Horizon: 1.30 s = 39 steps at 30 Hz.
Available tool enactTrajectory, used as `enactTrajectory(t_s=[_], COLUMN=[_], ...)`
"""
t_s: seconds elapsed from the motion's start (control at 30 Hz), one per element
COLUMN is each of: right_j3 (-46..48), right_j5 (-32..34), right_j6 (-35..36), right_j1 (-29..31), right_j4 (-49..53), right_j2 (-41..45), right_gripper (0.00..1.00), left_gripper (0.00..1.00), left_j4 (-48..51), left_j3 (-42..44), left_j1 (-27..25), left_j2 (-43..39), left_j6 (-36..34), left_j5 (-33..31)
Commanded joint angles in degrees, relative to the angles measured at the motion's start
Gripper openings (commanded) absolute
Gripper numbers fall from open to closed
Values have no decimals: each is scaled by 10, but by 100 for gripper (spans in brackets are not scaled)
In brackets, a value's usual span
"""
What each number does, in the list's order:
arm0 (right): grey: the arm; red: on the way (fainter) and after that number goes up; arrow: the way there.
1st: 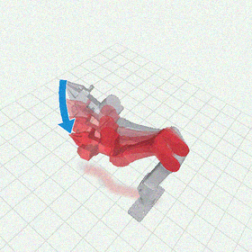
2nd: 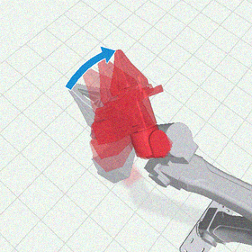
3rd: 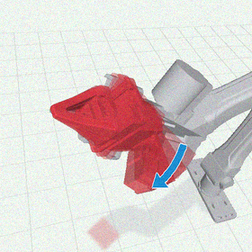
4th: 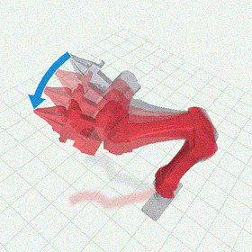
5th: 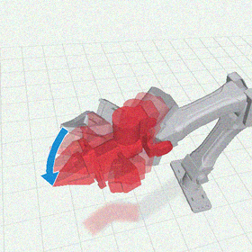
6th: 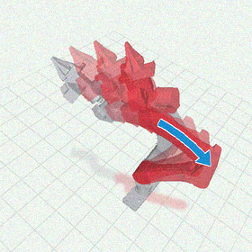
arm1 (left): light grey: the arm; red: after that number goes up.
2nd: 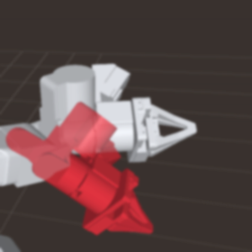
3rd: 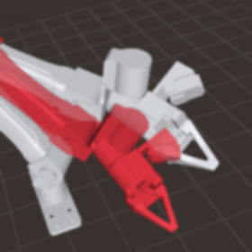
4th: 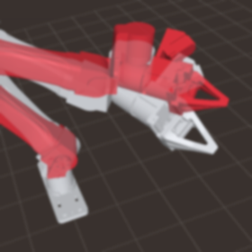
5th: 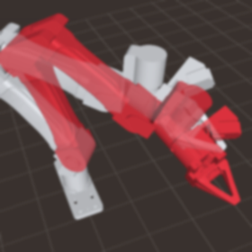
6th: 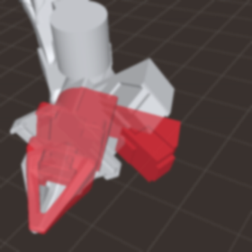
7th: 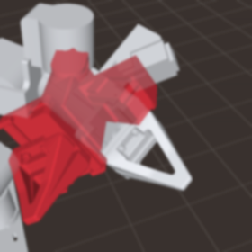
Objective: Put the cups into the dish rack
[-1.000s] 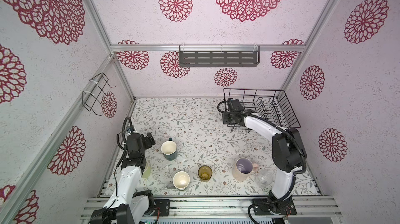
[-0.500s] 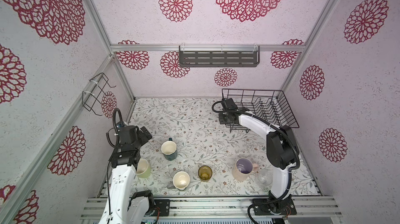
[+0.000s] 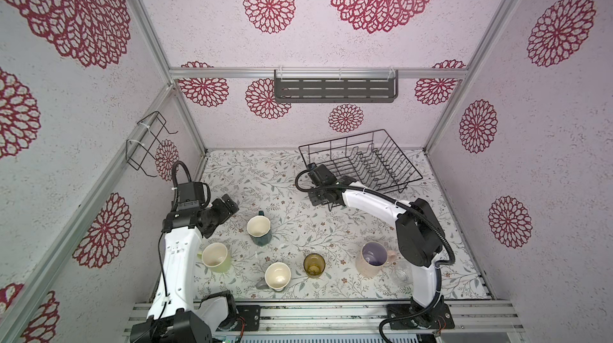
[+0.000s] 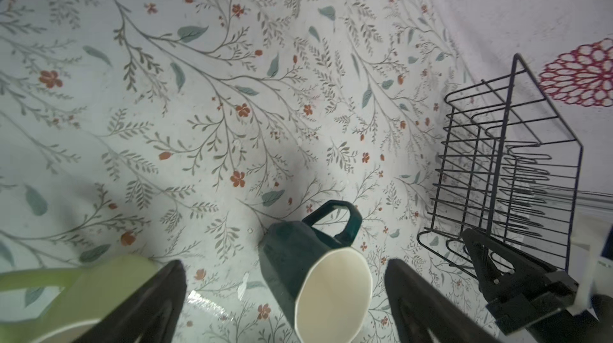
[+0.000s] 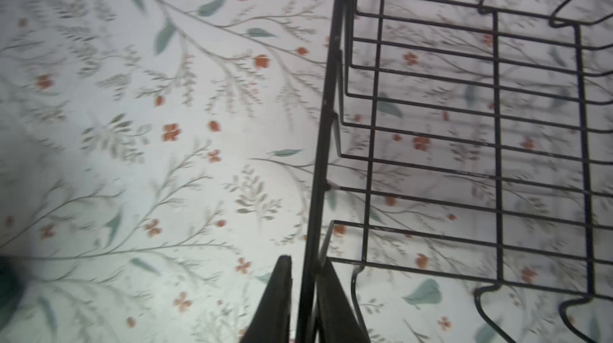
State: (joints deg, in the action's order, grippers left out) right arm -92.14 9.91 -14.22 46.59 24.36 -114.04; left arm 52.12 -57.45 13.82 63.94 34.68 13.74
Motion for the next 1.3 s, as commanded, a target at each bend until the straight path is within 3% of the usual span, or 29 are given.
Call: enactTrajectory(t_s=[0.0, 0.23, 0.43, 0.7, 0.8, 1.03, 1.17, 1.27], right_j3=[-25, -51, -16, 75, 102, 174, 224, 224], right_j5=[-80, -91, -54, 30, 21, 4, -95, -111], right_j6=[-31, -45, -10, 21, -3, 10, 26, 32], right_j1=[32, 54, 50, -32, -73, -78, -52, -34], right_j4=[-63, -60, -38, 11, 46, 76, 17, 19], right_j2=[1, -6, 67, 172, 194, 273, 339, 352], right_gripper=[20, 39, 51, 61, 64, 66, 66, 67], left_gripper=[97, 97, 97, 97, 97, 97, 97, 97], left_j4=[59, 19, -36, -101, -111, -120, -116, -113], left_j3=[-38, -22, 24, 90, 102, 111, 111, 108], left_j1=[7, 8, 8, 7, 7, 6, 4, 0], left_j2=[-7, -49, -80, -141, -156, -154, -143, -130], left_j6=[-46, -77, -82, -77, -71, -66, -68, -57], left_j5=[13, 34, 70, 75, 65, 60, 67, 86])
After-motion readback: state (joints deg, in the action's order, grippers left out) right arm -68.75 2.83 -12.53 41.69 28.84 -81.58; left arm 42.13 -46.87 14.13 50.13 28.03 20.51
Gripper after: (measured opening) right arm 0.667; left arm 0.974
